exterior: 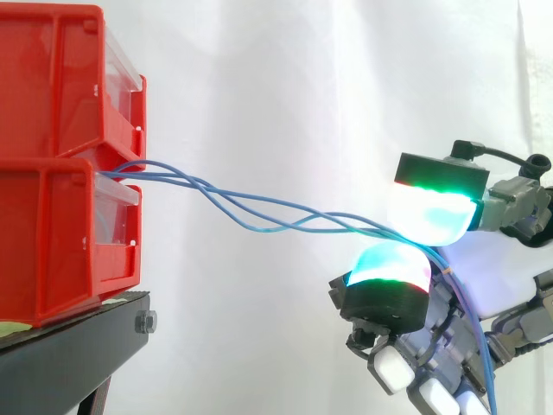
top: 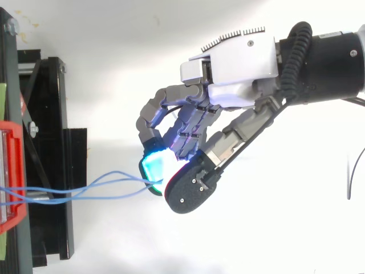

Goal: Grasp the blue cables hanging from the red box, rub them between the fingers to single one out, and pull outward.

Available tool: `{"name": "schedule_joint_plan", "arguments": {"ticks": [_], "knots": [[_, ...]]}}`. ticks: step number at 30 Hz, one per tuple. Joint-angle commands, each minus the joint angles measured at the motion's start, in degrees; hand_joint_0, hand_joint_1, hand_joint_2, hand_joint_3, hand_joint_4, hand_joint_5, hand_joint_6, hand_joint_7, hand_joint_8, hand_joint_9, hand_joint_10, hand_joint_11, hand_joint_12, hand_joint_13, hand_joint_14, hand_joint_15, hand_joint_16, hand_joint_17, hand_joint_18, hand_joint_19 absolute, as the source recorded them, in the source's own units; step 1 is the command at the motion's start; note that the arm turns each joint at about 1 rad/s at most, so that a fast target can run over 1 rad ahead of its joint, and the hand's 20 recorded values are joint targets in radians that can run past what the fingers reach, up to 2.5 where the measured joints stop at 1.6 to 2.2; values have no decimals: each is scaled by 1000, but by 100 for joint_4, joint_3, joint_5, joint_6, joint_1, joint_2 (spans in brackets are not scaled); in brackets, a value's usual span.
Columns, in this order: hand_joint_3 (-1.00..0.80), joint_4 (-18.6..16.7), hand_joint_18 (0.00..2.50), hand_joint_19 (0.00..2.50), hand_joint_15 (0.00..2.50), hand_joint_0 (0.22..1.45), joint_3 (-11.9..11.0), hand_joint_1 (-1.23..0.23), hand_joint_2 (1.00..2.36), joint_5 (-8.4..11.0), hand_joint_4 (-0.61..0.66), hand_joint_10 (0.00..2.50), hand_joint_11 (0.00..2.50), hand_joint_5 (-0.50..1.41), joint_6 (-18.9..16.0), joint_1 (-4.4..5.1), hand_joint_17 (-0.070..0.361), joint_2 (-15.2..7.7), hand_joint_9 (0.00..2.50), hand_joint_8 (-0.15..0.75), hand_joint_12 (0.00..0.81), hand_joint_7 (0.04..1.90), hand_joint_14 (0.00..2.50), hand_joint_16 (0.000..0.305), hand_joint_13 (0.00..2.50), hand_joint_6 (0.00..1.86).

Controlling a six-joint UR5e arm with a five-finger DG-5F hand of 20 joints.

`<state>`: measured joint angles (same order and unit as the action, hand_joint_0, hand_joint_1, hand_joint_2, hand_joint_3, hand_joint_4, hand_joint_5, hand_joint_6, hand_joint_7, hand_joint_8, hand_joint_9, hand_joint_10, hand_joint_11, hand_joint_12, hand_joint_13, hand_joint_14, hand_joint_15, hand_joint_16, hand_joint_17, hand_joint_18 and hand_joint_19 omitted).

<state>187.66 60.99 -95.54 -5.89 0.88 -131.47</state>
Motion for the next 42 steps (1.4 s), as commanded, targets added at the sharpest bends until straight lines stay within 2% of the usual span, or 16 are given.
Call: {"name": "schedule_joint_plan", "arguments": {"ticks": [1,7,9,14,22,27,30,32,37,38,42], "knots": [[-452,7,680,515,520,750,1,-941,1003,0,-88,10,314,-174,0,0,102,-2,717,181,345,1180,21,45,727,883],[-497,-2,691,512,515,752,1,-933,1001,0,-73,9,304,-176,0,0,101,7,722,172,337,1110,19,45,731,889],[-497,-2,690,530,519,717,1,-920,1000,0,-45,9,309,-167,0,0,100,-2,762,169,337,1169,21,45,739,876],[-483,-2,688,566,530,648,1,-854,1001,9,-21,10,252,-147,-26,0,99,7,803,166,337,1178,19,44,781,857],[-483,7,695,605,545,597,1,-752,1001,62,-22,8,243,-101,-26,17,98,-2,886,157,338,1212,20,44,811,792],[-437,25,708,615,549,597,10,-712,1005,70,5,8,246,-67,-9,0,97,-2,961,164,339,1275,21,43,844,744],[-355,60,720,613,558,595,141,-735,1011,62,7,9,260,-61,-44,26,97,-2,998,159,344,1255,22,43,868,757],[-310,69,731,619,557,584,159,-741,1014,62,17,11,236,-52,-97,44,97,-2,1020,158,339,1249,22,43,876,747],[-247,297,743,632,554,574,159,-679,1016,62,74,6,171,-23,-958,53,100,-2,1062,154,338,1334,22,44,910,674],[-247,324,750,630,558,576,159,-671,1016,62,82,6,171,-14,-1002,61,102,7,1074,157,341,1410,20,45,913,643],[-261,350,748,632,555,578,159,-637,1015,53,108,8,171,-9,-1055,70,101,-2,1096,157,343,1454,20,45,915,622]]}}
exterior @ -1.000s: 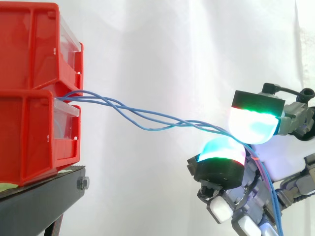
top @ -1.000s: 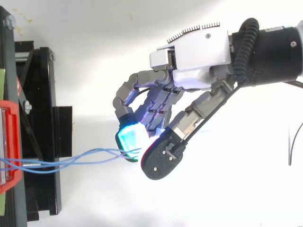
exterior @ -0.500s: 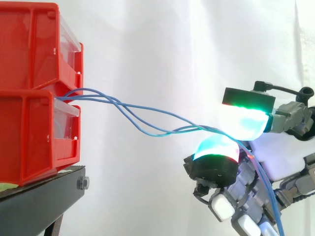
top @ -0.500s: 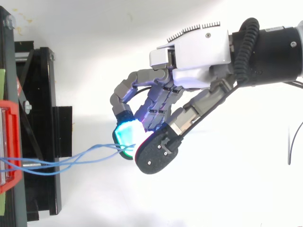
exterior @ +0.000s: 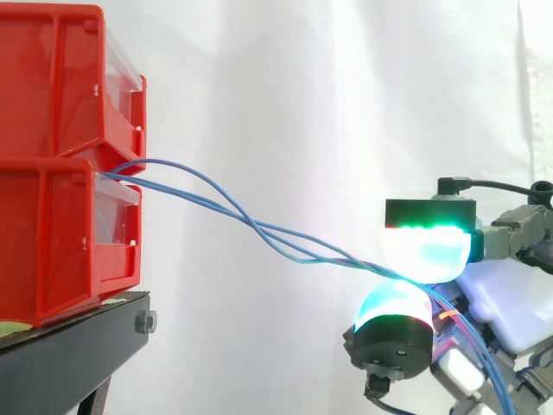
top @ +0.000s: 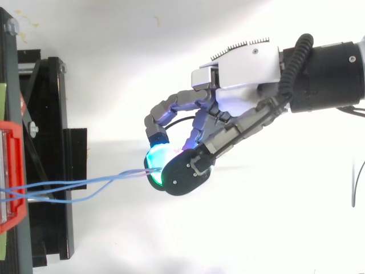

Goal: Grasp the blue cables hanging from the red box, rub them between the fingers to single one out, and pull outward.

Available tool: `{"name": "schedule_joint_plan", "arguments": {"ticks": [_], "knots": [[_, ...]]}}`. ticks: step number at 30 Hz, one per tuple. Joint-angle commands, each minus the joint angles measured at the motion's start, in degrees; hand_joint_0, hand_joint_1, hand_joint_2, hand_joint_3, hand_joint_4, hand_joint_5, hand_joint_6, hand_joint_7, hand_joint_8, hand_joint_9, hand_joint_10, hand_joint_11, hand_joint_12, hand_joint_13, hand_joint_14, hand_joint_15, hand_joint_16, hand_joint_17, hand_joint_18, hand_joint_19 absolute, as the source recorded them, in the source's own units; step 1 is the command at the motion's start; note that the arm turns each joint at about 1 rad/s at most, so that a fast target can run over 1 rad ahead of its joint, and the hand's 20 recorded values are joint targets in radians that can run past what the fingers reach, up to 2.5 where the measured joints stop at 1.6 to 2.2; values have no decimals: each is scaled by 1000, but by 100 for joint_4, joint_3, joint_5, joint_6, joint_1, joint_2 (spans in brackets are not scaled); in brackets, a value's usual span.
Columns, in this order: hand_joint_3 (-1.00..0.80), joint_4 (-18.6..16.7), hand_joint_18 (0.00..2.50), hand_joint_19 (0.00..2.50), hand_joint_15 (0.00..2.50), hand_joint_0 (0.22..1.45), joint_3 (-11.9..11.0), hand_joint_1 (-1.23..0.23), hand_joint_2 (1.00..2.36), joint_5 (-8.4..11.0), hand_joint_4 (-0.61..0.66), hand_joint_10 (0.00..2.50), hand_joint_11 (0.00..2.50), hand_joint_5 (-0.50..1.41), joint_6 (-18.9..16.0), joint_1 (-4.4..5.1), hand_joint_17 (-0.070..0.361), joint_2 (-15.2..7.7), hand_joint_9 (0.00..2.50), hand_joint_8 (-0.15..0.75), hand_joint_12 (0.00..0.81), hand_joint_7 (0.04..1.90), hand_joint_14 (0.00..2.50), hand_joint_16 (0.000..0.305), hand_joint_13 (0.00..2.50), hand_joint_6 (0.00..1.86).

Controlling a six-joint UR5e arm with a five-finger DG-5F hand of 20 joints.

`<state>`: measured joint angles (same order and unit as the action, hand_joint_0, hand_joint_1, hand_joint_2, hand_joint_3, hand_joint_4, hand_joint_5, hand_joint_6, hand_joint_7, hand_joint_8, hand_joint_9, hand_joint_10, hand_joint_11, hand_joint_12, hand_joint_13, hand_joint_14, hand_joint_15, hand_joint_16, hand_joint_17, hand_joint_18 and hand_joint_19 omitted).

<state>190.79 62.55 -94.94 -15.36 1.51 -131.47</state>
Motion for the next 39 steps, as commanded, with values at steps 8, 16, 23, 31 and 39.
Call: {"name": "schedule_joint_plan", "arguments": {"ticks": [8,16,23,31,39], "knots": [[-305,38,736,650,560,581,2,-602,1014,1,138,7,184,-1,-55,8,98,-1,1133,154,338,1507,21,44,921,599],[-361,29,742,651,556,578,2,-536,1011,1,135,7,193,1,-55,8,99,-1,1168,161,341,1522,22,44,933,595],[-412,-15,752,650,564,573,2,-484,1007,72,119,12,262,-10,-3,16,100,-1,1261,188,347,1464,20,44,965,660],[-460,-59,780,655,595,558,2,-471,1004,89,83,16,481,-24,103,8,101,-1,1450,211,348,1345,21,45,1045,746],[-500,-68,800,646,619,523,2,-546,1000,124,77,20,624,-57,112,16,107,-1,1431,259,374,1252,23,48,1054,795]]}}
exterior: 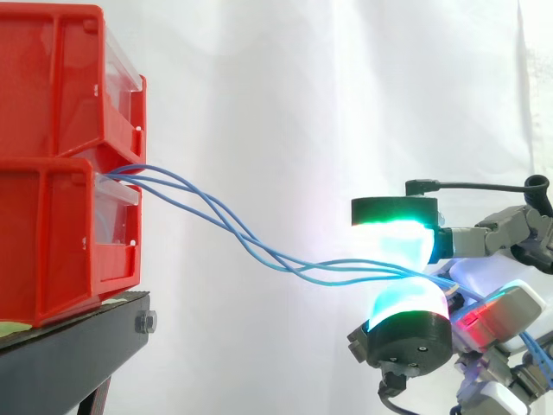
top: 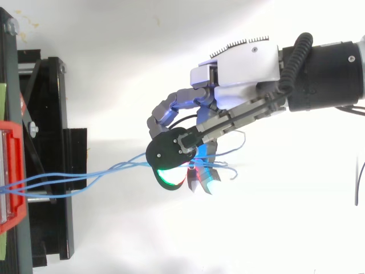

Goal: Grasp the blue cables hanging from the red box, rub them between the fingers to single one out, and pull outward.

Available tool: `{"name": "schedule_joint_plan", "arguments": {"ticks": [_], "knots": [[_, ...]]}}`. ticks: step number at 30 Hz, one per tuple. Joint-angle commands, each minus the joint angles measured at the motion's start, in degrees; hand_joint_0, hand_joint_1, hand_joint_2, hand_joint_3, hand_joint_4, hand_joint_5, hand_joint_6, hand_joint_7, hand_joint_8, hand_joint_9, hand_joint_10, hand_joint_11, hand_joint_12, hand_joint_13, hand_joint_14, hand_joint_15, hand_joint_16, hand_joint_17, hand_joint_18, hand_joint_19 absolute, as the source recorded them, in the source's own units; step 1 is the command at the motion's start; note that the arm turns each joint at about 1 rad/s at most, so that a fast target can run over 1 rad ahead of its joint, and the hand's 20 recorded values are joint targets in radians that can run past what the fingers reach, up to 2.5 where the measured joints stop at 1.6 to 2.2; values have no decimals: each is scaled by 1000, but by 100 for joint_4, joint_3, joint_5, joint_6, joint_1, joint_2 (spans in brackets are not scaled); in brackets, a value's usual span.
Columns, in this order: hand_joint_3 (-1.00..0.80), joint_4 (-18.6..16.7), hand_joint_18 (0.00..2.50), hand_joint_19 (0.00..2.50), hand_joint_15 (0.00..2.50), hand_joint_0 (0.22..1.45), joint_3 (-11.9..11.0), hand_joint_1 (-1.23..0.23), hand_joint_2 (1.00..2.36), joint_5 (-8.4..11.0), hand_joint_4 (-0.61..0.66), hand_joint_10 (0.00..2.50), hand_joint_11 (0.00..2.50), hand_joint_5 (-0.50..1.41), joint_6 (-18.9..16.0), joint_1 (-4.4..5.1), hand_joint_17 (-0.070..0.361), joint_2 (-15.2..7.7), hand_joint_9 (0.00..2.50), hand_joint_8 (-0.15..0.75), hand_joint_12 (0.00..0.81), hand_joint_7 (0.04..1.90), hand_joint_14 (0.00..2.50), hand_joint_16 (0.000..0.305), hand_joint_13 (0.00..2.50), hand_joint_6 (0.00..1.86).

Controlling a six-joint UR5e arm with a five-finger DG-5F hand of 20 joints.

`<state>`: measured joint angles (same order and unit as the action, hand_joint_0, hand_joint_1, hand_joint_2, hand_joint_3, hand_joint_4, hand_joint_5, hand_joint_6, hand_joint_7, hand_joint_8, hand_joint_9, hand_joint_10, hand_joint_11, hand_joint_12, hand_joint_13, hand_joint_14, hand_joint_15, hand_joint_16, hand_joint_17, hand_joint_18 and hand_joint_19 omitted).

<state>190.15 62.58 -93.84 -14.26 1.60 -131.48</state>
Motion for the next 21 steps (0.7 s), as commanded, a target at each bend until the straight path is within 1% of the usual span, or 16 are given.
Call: {"name": "schedule_joint_plan", "arguments": {"ticks": [1,5,7,8,10,12,15,19,21], "knots": [[-500,-4,796,646,625,523,0,-552,1000,15,78,22,618,-60,2,7,107,0,1422,263,378,1252,23,48,1051,794],[-500,-4,799,640,629,506,0,-599,1000,15,97,18,596,-72,20,-2,111,0,1364,283,388,1222,21,49,1034,798],[-500,-4,794,638,632,496,0,-628,1000,15,103,17,587,-79,20,-2,114,0,1311,290,393,1204,24,51,1030,791],[-500,-4,792,633,627,485,0,-662,1000,15,118,17,580,-91,20,-2,116,0,1246,287,395,1170,21,52,1007,789],[-500,-4,782,626,628,482,0,-688,1000,15,113,17,578,-99,20,-2,119,0,1219,300,401,1154,22,53,986,786],[-500,-4,758,622,617,481,0,-726,1000,15,131,16,560,-110,20,-2,119,0,1144,291,397,1109,23,53,945,772],[-500,-4,745,628,611,491,0,-757,1000,24,136,18,551,-122,20,-2,117,0,1079,286,393,1090,23,52,914,769],[-500,-4,727,623,608,492,0,-760,1000,24,141,15,535,-125,20,-2,117,0,1018,284,393,1070,21,52,873,734],[-500,-4,724,626,603,477,0,-730,1000,24,146,14,498,-122,20,-2,121,0,972,288,401,1088,20,54,866,692]]}}
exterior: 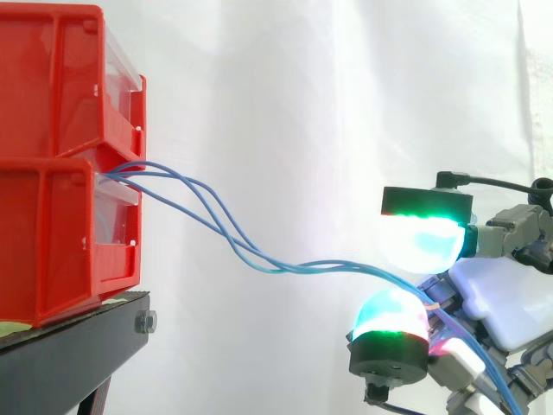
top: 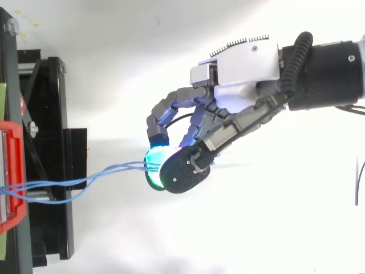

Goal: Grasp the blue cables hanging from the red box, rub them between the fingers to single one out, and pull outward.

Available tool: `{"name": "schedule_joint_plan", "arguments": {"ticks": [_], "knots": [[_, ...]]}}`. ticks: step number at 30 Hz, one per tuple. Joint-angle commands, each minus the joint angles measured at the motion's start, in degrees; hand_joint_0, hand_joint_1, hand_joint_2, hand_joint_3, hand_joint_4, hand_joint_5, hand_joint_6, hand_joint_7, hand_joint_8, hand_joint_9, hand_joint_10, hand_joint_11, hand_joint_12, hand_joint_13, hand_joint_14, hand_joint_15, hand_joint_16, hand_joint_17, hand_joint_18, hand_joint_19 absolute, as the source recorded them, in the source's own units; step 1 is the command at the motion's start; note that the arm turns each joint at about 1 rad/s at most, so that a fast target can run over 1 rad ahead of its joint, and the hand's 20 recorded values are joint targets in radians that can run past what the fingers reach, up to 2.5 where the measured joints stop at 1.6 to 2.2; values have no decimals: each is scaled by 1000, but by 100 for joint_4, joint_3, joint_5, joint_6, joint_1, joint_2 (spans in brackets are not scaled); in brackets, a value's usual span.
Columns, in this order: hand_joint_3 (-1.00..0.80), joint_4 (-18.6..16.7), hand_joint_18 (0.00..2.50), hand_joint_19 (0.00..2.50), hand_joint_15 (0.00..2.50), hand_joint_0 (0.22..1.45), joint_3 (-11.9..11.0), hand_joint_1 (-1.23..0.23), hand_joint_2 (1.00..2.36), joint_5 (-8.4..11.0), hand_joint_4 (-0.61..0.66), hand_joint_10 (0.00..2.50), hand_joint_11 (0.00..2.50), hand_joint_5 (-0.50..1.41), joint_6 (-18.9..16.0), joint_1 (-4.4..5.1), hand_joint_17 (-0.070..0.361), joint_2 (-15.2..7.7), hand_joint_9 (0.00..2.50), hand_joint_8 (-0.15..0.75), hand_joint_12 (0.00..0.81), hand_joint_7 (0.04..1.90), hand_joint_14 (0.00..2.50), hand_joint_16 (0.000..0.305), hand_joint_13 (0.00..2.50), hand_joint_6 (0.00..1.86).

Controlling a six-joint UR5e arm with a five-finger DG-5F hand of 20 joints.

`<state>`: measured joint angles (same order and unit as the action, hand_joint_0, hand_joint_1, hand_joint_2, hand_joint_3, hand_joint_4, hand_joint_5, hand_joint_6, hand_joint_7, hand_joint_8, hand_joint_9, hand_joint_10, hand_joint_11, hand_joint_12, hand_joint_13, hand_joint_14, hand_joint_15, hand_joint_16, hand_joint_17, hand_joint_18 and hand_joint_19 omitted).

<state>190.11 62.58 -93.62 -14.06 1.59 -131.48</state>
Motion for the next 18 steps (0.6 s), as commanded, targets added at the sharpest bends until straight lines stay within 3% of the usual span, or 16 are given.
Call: {"name": "schedule_joint_plan", "arguments": {"ticks": [1,18], "knots": [[-500,0,723,635,603,475,0,-729,1000,1,147,15,505,-122,0,-1,121,0,970,290,401,1091,21,54,867,689],[-334,0,665,606,596,619,0,-866,1012,36,12,18,520,-160,26,-1,105,0,894,252,359,1050,21,47,810,822]]}}
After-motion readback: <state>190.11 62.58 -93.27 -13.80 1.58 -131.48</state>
